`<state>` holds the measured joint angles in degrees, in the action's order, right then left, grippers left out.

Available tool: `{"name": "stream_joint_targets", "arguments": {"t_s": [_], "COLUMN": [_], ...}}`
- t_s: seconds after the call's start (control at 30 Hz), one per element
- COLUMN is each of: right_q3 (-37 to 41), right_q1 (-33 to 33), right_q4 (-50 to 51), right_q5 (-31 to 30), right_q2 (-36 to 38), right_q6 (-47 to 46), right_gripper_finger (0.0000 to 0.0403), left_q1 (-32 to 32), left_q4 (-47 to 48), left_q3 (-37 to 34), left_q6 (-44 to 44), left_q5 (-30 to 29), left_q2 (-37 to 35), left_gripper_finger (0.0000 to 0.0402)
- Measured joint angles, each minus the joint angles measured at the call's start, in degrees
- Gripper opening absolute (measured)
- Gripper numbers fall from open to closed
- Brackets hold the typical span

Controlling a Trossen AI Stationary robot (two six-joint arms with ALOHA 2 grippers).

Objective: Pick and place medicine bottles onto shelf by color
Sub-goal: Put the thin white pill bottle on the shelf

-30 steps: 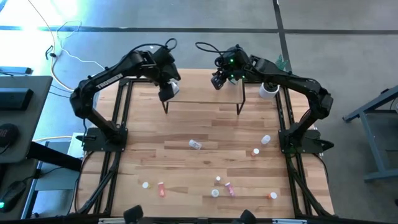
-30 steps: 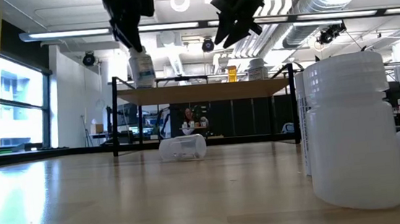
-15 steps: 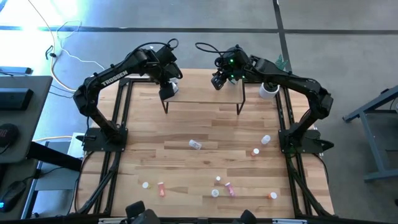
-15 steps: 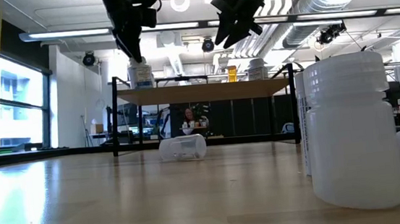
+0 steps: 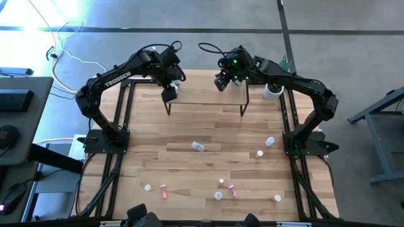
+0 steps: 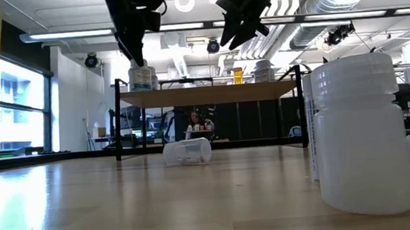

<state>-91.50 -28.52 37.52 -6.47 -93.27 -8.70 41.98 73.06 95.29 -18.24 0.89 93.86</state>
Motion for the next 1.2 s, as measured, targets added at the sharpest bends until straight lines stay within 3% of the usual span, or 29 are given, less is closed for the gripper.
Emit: {"name": "stream_joint_targets", "arguments": {"t_s": [0.63, 1.0, 1.2], "right_q3": [0.0, 0.0, 0.0], "right_q1": [1.3, 7.8, 12.0], "right_q4": [0.0, 2.4, 4.5], "right_q5": [3.5, 3.7, 3.7], "right_q2": [0.0, 0.0, 0.0], "right_q6": [-2.0, -6.7, -10.0], "right_gripper_finger": [0.0172, 0.0172, 0.0172], "left_q1": [-1.7, -8.9, -14.1], "left_q4": [-0.4, 0.0, -8.0], "left_q3": [0.1, 0.0, -10.4], "left_q6": [4.1, 9.7, 13.0], "left_q5": [-0.1, 3.8, 4.0], "left_q2": [-6.7, -13.2, -18.6], "left_gripper_finger": [0.0262, 0.0262, 0.0262]}}
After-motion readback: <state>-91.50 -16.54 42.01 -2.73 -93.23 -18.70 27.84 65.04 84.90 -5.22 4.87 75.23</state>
